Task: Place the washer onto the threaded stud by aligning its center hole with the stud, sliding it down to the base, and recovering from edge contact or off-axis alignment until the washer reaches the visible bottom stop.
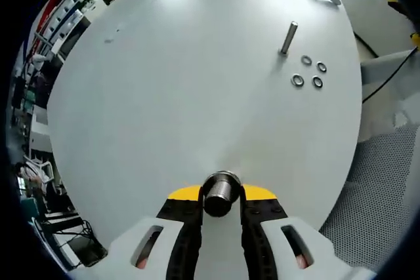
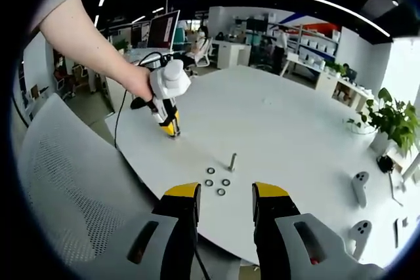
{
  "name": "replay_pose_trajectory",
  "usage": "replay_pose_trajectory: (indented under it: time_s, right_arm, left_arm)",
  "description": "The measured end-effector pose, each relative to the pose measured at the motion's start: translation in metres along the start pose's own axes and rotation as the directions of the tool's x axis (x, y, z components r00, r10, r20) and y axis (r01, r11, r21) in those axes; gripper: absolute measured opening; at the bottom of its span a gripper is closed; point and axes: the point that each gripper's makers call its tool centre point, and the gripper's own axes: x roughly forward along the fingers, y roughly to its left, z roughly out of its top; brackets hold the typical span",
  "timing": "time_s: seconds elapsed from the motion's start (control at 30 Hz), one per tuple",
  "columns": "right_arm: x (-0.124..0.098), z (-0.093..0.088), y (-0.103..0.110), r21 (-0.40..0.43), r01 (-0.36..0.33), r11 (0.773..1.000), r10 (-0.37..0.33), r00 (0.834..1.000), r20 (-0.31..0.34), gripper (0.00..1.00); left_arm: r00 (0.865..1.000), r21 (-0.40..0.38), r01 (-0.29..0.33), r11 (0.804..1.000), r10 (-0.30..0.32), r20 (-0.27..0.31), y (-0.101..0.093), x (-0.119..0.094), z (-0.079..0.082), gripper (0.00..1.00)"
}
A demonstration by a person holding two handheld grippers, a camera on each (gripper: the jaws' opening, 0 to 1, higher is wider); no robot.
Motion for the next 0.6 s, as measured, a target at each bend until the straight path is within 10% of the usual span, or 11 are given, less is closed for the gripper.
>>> replay_pose_trajectory:
  time_s: [0.6]
  right_arm:
    - [0.0006, -0.0035, -0.0017, -0.003, 0.011, 1.0, -0.011, 1.0, -0.016, 0.34]
  left_arm:
    - [0.999, -0.039, 0.02, 0.999, -0.019, 0.045, -0.0019, 0.0053, -0.0001, 0.21]
